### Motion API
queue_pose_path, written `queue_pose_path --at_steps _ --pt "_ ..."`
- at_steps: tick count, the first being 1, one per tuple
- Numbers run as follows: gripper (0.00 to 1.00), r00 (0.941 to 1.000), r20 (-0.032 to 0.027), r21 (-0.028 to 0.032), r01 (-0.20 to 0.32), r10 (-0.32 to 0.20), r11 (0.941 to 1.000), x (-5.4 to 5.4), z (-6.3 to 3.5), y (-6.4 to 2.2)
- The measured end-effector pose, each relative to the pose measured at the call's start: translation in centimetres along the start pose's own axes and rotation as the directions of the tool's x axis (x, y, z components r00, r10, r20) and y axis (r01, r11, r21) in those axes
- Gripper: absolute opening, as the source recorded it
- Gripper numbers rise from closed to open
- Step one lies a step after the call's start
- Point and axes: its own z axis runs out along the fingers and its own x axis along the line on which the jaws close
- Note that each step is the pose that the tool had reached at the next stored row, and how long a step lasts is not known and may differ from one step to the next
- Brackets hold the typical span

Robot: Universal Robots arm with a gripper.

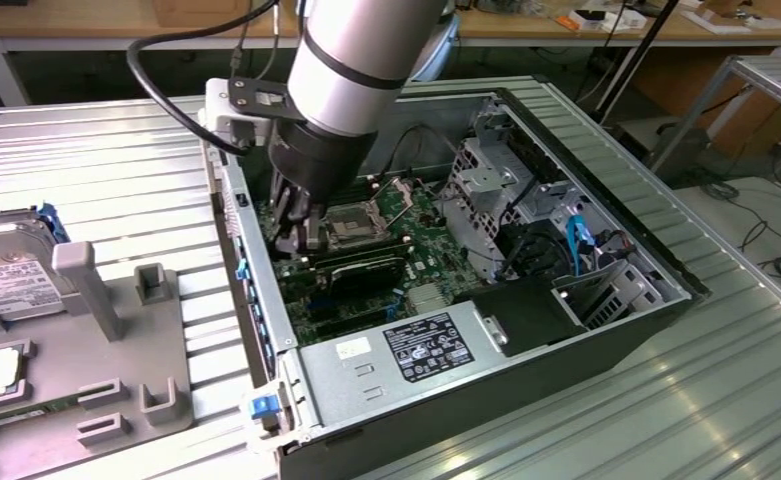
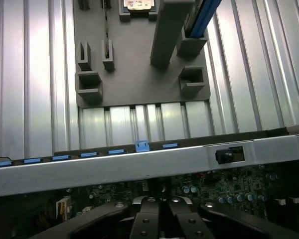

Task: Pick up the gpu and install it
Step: 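Press down on the gpu until it lock into place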

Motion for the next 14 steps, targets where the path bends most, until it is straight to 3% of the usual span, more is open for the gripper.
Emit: queue_pose_path --at_steps 1,4,14 --pt "0.11 1.0 -0.0001 -0.0034 -0.001 0.001 1.0 0.03 0.0 0.0" --pt "0.11 1.0 -0.0004 -0.0037 -0.001 0.001 1.0 0.06 0.14 -0.04" --pt "0.11 1.0 -0.0013 -0.0007 -0.001 0.001 1.0 0.12 0.76 -0.21"
